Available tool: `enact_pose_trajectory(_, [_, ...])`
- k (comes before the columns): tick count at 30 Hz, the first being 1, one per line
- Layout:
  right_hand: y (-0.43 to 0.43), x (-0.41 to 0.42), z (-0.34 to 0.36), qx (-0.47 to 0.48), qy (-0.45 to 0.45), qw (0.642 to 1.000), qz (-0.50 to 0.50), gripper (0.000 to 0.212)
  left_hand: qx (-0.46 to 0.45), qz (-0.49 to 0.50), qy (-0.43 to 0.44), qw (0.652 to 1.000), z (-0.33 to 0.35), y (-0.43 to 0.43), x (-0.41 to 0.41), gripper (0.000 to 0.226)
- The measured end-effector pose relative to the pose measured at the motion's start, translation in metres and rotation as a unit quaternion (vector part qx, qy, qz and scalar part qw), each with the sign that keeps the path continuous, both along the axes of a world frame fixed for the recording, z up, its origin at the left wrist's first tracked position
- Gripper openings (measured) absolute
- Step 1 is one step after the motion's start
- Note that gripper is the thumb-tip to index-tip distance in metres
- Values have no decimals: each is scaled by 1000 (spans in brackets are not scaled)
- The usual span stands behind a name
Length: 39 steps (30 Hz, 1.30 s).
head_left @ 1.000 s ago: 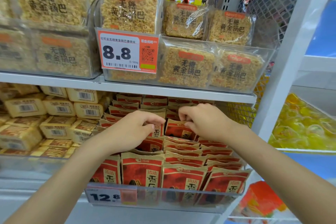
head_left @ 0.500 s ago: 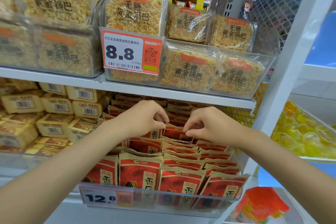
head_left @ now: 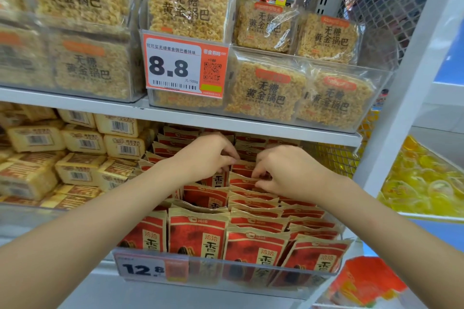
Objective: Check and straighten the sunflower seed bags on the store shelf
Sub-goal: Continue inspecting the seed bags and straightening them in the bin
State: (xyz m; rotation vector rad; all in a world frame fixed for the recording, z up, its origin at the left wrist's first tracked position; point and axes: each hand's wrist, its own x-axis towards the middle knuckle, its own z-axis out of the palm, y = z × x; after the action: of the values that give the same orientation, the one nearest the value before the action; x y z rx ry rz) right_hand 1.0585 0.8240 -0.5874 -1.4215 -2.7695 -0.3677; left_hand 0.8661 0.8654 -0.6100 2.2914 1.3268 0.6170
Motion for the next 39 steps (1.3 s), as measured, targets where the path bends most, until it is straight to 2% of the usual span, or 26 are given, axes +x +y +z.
enact_pose_trajectory(3, [-1,6,-10,6,35,999,-2,22,-23,4,-13,1000,-2,2,1,23])
enact_pose_trajectory(8, [-4,17,-1,-31,206,978,-28,15,-52,-4,-80,995,9,-3,2,20])
enact_pose_trajectory(10, [-5,16,2,-51,230,971,-47,14,-74,-6,-93,993,8,-3,2,19])
enact_pose_trajectory(15, [0,7,-8,-83,179,977,-81,17,-113,-2,-66,991,-6,-5,3,23])
enact_pose_trajectory(21, [-1,16,-1,-138,159,973,-97,19,-153,-3,-81,985,5,-12,-10,28])
enact_pose_trajectory(24, [-5,19,6,-165,237,951,-113,34,-147,-5,-69,987,8,-16,-14,31])
enact_pose_trajectory(25, [-3,21,8,-150,264,945,-124,32,-145,-3,-71,987,10,-16,-14,32])
enact_pose_trajectory(27, [3,19,5,-106,235,957,-130,24,-138,-1,-67,988,11,-20,-13,34])
enact_pose_trajectory(30, [14,10,-2,-100,185,967,-147,42,-130,-8,-28,991,8,-25,-8,37])
enact_pose_trajectory(32, [20,5,-3,-112,178,962,-175,44,-124,-14,1,992,6,-29,-7,38])
enact_pose_trajectory(35, [29,0,-6,-109,149,961,-207,35,-127,-8,15,992,7,-34,-7,38])
enact_pose_trajectory(39, [22,-1,-11,-59,189,962,-190,26,-144,-11,9,990,10,-40,-9,40])
